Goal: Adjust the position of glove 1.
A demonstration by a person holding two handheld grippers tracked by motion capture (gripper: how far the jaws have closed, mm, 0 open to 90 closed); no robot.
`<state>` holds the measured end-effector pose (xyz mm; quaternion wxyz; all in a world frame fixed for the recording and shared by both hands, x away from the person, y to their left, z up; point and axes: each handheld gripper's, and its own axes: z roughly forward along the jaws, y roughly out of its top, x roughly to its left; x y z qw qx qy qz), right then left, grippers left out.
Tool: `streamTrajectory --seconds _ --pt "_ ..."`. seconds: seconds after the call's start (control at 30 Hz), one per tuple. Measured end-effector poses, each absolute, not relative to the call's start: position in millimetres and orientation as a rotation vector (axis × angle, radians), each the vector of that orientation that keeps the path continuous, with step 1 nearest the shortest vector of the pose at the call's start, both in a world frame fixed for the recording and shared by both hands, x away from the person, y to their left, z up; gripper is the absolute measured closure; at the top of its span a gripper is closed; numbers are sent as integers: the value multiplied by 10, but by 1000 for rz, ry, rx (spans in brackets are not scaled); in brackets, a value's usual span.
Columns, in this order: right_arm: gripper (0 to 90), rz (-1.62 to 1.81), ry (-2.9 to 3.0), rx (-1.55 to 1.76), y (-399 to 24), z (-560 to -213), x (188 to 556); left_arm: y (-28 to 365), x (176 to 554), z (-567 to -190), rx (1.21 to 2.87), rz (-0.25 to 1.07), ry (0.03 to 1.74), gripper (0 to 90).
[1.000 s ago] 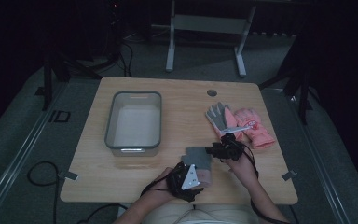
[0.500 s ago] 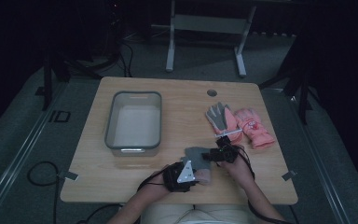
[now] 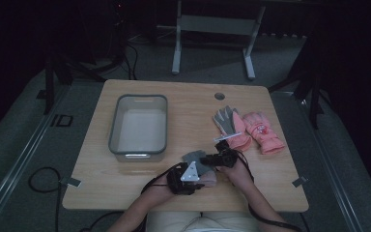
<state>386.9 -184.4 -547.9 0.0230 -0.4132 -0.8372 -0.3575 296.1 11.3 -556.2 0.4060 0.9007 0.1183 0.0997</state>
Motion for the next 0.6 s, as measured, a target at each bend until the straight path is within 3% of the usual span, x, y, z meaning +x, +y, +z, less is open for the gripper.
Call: streamTrajectory --seconds 0.17,0.6 --pt "760 -1152 -2633 -1258 -1840 -5378 3820 148 2976 -5501 2285 218 320 671" --pt "760 -1314 -2641 -1174 -1877 -4918 3785 234 3034 -5095 2323 299 242 676"
